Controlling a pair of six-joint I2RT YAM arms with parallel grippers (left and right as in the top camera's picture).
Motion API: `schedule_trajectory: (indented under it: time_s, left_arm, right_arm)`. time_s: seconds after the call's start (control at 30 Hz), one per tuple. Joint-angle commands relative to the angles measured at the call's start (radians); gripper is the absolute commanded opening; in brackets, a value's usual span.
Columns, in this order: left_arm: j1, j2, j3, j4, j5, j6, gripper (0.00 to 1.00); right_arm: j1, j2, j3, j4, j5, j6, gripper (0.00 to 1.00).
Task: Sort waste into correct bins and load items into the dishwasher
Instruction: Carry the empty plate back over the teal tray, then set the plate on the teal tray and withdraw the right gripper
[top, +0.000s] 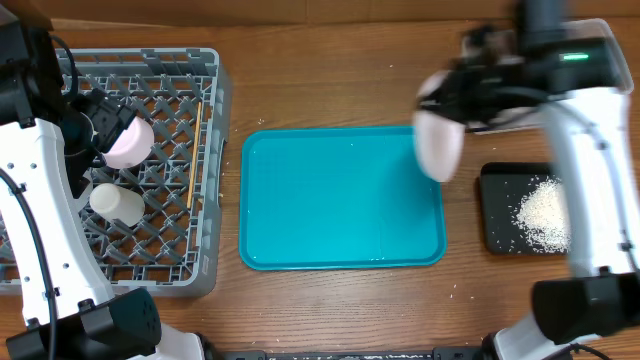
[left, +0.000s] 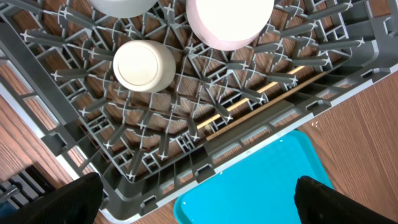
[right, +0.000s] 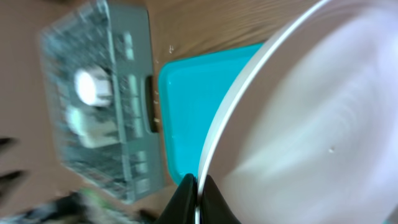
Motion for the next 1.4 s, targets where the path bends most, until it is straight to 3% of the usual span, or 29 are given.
schedule_trajectory:
  time_s: [0.0,0.2,0.43,0.5,0.6,0.67,0.77,0.8,0.87,1.07,1.37]
  left_arm:
    - [-0.007,-0.005,-0.004,0.002,-0.01,-0.017,1.0]
    - [-0.007,-0.005,-0.004,0.002,-0.01,-0.017,1.0]
    - [-0.007,-0.005,-0.004,0.002,-0.01,-0.017,1.0]
    - [-0.007,-0.005,-0.004,0.002,-0.01,-0.018,1.0]
    - [-0.007,-0.005,-0.004,0.002,-0.01,-0.017,1.0]
    - [-0.007,-0.005,-0.004,0.002,-0.01,-0.017,1.0]
    - [-0.007,-0.005,-0.004,0.002,-0.011,-0.018,1.0]
    - [-0.007,-0.005,-0.004,0.002,-0.01,-0.017,1.0]
    - [-0.007,-0.005,-0.004,0.002,-0.01,-0.017,1.0]
    - [-0.007,-0.005,-0.004,0.002,-0.01,-0.017,1.0]
    - [-0.007,-0.005,-0.004,0.002,-0.01,-0.018,1.0]
  right_arm:
    - [0.216,0.044,0.007,0.056,0.345,0.194,0.04]
    - [0.486,0.189,0.007,0.211,0.403,0.212,0.04]
    - [0.616,0.35,0.007,0.299,0.484,0.313,0.04]
    - [0.636,0.369,0.007,0.315,0.475,0.314,0.08]
    - [0.659,0.374,0.007,0.314,0.47,0.343,0.22]
    - [0.667,0.373,0.009,0.311,0.445,0.341,0.39]
    - [0.667,0.358,0.011,0.294,0.42,0.333,0.72]
    - [0.662,0.347,0.018,0.278,0.42,0.321,0.88]
    - [0.64,0.324,0.051,0.226,0.428,0.289,1.0]
    - [0.494,0.239,0.229,-0.041,0.562,0.286,1.0]
    - [0.051,0.101,0.357,-0.294,0.777,0.286,1.0]
